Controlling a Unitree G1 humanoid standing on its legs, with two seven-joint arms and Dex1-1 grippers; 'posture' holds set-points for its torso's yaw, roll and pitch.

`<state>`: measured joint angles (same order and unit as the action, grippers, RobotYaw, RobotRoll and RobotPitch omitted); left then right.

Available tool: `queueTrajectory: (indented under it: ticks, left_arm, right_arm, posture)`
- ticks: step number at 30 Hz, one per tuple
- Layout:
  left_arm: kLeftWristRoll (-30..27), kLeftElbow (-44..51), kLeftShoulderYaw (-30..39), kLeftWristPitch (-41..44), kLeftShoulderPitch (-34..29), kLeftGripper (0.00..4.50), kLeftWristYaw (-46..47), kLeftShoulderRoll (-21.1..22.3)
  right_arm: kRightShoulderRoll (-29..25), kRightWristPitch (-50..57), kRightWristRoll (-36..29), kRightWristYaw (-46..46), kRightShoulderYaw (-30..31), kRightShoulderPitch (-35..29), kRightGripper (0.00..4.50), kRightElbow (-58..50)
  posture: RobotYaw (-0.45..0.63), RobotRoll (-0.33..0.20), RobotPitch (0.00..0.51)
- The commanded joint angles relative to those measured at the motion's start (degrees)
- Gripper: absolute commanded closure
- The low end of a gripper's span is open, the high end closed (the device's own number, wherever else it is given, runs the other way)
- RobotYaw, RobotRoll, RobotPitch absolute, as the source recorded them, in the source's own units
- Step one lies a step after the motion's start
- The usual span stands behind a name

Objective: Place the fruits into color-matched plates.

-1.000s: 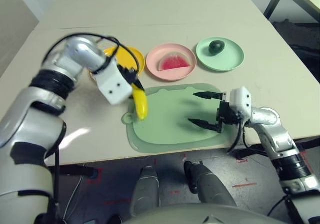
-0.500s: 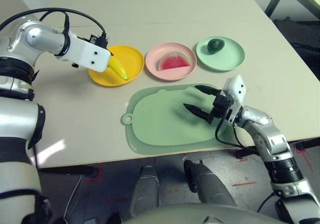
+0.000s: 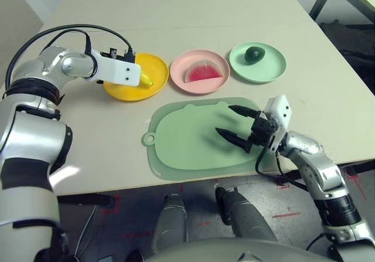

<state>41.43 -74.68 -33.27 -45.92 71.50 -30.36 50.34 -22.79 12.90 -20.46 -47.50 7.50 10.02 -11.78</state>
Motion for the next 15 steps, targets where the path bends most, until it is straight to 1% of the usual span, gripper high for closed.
queueTrajectory:
  ticks: [1, 6, 10, 13, 15]
  left_arm:
    - [1.0, -0.7, -0.4, -1.2, -1.2, 1.61, 0.8, -0.6]
    - [1.8, -0.7, -0.6, -1.5, -1.1, 0.03, 1.6, -0.4]
    - [1.3, -0.4, 0.0, -2.7, -1.1, 0.03, 1.8, 0.2]
    - [-1.8, -0.2, 2.8, -3.8, -1.6, 0.03, 0.9, 0.7]
    - [-9.0, 0.1, 8.8, -4.0, -3.4, 0.03, -2.1, 0.5]
  right_arm:
    - [-0.4, -0.6, 0.5, -0.2, 0.2, -0.4, 0.0, -0.1]
    - [-0.2, -1.0, 0.7, -0.5, 0.4, 0.4, 0.0, 0.9]
    - [-0.1, -1.6, 1.1, -0.5, 0.4, 0.9, 0.0, 2.3]
    - [-0.3, -2.9, 2.0, 0.5, -0.6, 1.2, 0.0, 3.9]
    - [-0.8, -4.4, 3.7, 2.7, -2.3, 2.0, 0.0, 6.6]
  posture:
    - [-0.09, 0.0, 0.204]
    - [-0.08, 0.0, 0.206]
    - [-0.07, 0.0, 0.206]
    - [-0.07, 0.0, 0.207]
    - [-0.08, 0.0, 0.209]
